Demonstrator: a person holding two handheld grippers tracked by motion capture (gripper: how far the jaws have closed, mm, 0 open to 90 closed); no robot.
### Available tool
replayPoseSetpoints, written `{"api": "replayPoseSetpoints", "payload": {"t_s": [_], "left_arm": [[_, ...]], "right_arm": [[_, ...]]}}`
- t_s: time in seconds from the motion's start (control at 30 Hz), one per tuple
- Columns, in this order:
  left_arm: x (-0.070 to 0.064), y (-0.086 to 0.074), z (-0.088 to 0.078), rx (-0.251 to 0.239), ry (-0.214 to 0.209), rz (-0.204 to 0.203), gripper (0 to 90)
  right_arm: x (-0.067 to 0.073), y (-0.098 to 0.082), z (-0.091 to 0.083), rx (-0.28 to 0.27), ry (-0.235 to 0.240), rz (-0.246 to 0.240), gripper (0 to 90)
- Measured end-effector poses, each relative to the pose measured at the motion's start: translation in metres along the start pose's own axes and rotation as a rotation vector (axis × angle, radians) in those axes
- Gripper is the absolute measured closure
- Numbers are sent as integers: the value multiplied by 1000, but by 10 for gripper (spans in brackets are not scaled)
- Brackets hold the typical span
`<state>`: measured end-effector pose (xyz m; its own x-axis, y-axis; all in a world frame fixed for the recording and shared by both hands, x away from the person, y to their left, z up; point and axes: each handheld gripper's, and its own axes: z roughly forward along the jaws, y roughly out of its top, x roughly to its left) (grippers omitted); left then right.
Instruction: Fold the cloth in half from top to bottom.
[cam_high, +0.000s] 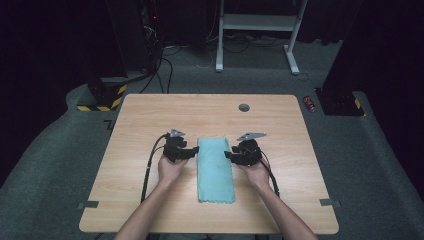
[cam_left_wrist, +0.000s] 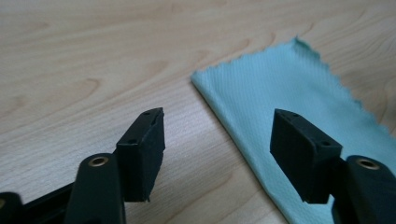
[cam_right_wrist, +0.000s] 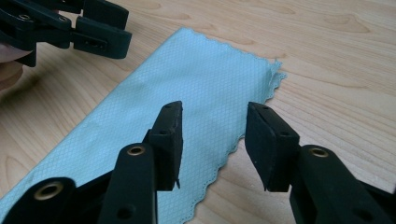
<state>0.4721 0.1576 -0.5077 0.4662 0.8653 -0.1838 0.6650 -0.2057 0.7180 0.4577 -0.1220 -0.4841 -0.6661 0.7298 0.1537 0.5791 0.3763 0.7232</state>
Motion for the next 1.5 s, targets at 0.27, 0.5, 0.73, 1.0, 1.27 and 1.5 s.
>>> {"api": "replayPoseSetpoints", "payload": {"t_s": [0.27,0.5,0.73,1.0,1.27,1.5], "left_arm": [[1,8,14,11,23,-12,358],[-1,17,28,22,59,-11,384],[3,16,31,2,72,-32,427],[-4,15,32,9,80,23,480],[-4,16,32,10,102,14,601],[-5,17,33,16,109,33,694]], "right_arm": [[-6,7,9,-14,-44,17,641],[-21,5,23,-5,-87,81,651],[-23,23,30,16,-114,56,664],[-26,31,52,44,-131,108,604],[-32,28,66,52,-183,151,646],[-26,29,69,68,-208,77,729]]}}
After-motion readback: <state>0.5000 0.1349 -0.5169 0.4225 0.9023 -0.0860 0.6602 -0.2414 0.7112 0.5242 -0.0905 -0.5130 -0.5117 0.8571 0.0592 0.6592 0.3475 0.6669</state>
